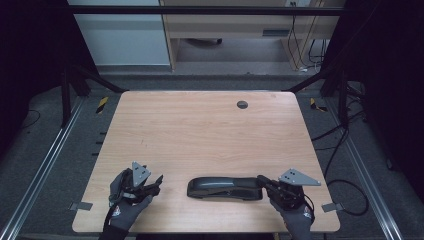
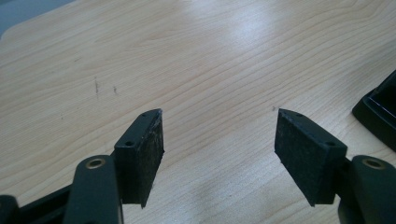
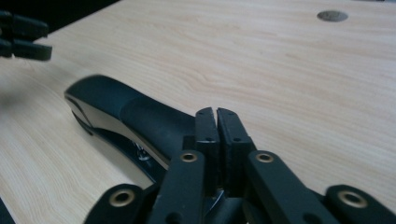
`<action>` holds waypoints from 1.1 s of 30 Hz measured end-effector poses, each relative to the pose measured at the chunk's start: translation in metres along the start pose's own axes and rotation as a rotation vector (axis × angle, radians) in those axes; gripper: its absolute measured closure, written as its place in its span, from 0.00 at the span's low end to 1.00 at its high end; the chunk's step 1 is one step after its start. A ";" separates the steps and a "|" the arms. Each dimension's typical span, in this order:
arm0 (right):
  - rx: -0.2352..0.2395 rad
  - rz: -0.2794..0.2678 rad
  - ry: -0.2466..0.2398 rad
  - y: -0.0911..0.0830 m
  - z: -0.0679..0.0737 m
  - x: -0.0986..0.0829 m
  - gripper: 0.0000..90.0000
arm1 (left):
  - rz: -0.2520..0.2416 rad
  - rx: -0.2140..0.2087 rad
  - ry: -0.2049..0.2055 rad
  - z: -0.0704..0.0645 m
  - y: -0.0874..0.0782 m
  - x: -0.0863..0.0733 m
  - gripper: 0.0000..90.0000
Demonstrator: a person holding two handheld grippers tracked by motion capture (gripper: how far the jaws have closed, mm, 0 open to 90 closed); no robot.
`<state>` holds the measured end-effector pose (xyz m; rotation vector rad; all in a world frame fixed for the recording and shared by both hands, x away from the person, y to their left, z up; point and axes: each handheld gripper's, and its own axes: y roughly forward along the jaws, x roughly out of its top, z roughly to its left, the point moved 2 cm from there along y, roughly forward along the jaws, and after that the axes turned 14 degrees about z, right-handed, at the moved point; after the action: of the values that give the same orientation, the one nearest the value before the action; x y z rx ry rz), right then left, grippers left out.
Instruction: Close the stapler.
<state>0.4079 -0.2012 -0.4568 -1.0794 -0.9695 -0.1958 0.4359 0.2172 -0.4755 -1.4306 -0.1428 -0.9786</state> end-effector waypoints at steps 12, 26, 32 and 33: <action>-0.031 -0.034 -0.002 -0.003 -0.001 0.005 0.87 | 0.017 -0.014 0.014 -0.003 0.004 -0.001 0.36; -0.161 -0.071 0.044 -0.010 -0.032 -0.006 0.51 | 0.019 -0.020 0.002 0.000 0.006 -0.003 0.36; -0.230 -0.007 0.118 -0.011 -0.061 -0.018 0.40 | 0.023 -0.016 -0.012 0.005 0.007 -0.004 0.36; -0.244 -0.001 0.121 -0.011 -0.065 -0.020 0.40 | 0.021 -0.015 -0.016 0.007 0.007 -0.004 0.36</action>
<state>0.4267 -0.2657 -0.4726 -1.2751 -0.8518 -0.3840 0.4408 0.2236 -0.4814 -1.4513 -0.1320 -0.9533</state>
